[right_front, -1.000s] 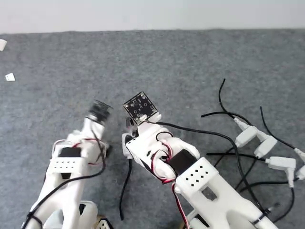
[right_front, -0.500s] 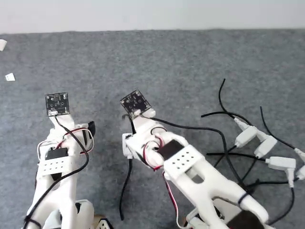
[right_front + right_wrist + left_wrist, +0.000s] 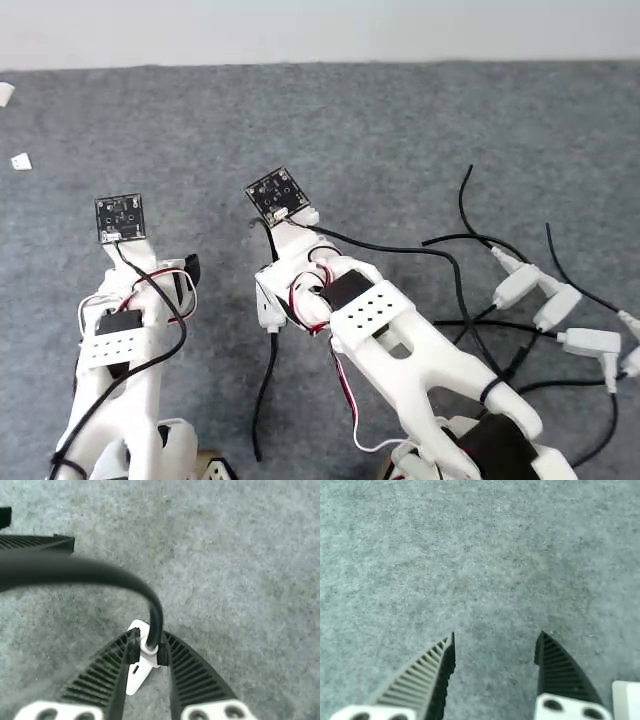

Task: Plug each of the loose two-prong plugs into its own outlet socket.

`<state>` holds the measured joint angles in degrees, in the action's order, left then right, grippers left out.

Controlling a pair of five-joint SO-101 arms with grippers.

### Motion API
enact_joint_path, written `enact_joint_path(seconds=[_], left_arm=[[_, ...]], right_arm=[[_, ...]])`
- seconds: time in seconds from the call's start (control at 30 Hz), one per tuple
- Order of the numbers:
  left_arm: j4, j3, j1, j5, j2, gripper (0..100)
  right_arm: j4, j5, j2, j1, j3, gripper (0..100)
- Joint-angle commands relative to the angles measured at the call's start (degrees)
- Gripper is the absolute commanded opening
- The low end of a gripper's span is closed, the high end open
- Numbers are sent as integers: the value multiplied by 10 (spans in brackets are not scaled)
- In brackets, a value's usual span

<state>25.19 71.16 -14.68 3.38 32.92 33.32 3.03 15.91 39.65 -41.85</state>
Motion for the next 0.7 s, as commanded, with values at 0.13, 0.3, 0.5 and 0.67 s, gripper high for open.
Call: enact_joint_path(seconds=[0.13, 0.3, 0.5, 0.67], left_arm=[[-16, -7, -4, 4, 13, 247], [-16, -7, -4, 4, 13, 247], [-16, -7, -4, 4, 13, 247], [-16, -7, -4, 4, 13, 247]], right_arm=[[-10, 3, 2, -7, 38, 8], [-40, -16, -36, -8, 40, 8], [-51, -18, -46, -8, 40, 8], [-51, -18, -44, -8, 40, 8]])
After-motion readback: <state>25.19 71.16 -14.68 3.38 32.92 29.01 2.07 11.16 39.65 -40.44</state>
